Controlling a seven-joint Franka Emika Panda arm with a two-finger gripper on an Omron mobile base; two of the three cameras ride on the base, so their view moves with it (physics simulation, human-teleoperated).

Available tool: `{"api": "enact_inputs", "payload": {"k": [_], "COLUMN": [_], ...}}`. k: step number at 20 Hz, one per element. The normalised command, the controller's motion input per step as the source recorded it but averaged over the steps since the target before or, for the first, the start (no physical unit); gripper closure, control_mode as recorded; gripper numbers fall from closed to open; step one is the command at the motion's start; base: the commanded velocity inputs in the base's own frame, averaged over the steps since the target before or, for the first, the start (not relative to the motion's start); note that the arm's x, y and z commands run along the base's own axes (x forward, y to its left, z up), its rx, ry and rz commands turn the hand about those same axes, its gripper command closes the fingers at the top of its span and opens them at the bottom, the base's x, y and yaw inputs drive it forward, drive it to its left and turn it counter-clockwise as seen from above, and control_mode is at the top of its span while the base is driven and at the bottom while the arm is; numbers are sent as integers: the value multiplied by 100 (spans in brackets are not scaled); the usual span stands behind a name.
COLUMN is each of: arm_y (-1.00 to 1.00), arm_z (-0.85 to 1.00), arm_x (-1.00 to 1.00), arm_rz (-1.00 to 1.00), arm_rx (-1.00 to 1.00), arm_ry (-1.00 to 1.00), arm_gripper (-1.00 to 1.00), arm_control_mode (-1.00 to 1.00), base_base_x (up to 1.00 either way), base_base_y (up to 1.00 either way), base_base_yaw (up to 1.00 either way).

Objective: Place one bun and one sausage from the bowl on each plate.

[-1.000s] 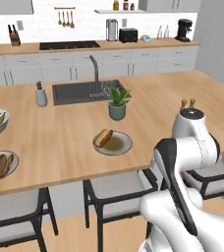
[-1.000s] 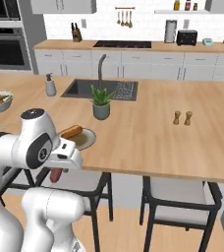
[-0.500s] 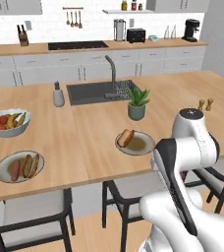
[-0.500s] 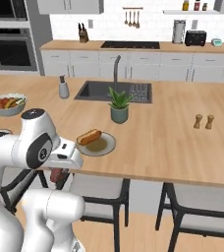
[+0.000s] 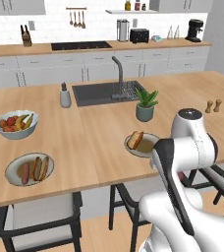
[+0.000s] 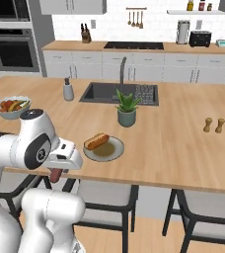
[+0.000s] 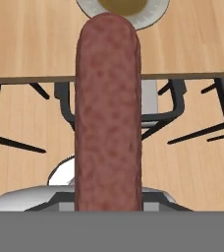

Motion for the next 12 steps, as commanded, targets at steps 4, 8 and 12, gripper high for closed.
{"api": "enact_inputs", "payload": {"k": [4,8,12], "arm_y": [0,0,11], "arm_z": [0,0,10], "arm_x": [0,15,87], "arm_rz": [0,-2,-15], "arm_rx": [0,0,0], "arm_ry": [0,0,0], "arm_gripper": [100,100,100], "arm_control_mode": [100,-100,-100], "base_base_x": [50,38,0], "base_base_y": [0,0,0], "base_base_yaw": [0,0,0]}}
